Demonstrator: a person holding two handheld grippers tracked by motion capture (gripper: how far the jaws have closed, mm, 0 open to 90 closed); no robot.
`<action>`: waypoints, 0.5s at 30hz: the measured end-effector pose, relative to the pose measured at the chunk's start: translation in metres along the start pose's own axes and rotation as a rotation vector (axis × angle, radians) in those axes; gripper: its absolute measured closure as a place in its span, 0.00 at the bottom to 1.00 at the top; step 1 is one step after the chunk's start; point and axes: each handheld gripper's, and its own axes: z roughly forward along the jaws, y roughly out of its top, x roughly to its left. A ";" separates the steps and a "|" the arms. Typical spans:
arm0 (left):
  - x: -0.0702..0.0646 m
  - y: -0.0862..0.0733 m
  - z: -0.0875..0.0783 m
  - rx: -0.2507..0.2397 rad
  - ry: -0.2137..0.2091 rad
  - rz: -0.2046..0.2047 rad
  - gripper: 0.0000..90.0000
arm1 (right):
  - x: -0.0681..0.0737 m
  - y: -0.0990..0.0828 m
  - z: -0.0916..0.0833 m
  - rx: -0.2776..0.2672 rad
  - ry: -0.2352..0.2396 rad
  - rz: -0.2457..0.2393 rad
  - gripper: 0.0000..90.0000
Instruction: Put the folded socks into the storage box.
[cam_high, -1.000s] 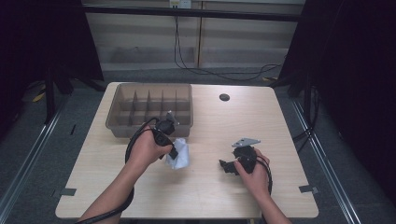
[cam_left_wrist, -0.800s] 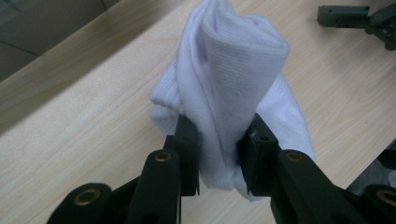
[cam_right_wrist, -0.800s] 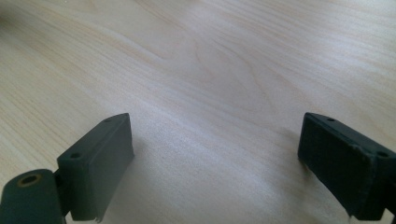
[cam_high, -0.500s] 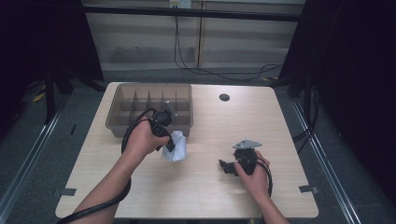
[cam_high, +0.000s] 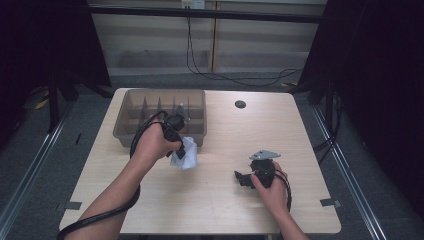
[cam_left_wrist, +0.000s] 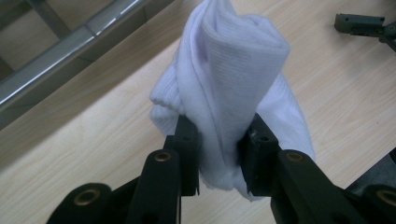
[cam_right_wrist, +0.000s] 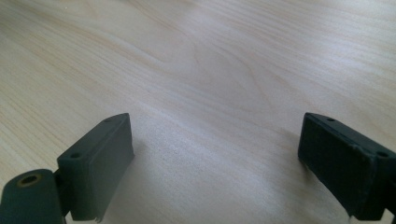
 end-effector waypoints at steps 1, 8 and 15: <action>0.001 0.001 -0.001 0.002 -0.001 -0.004 0.79 | 0.000 0.000 0.000 0.000 0.000 0.000 0.11; 0.004 0.013 -0.012 -0.014 0.006 -0.013 0.79 | 0.000 0.000 0.000 0.000 -0.001 0.003 0.11; 0.006 0.029 -0.023 -0.047 0.011 -0.015 0.79 | 0.000 0.000 0.000 -0.001 0.000 0.001 0.11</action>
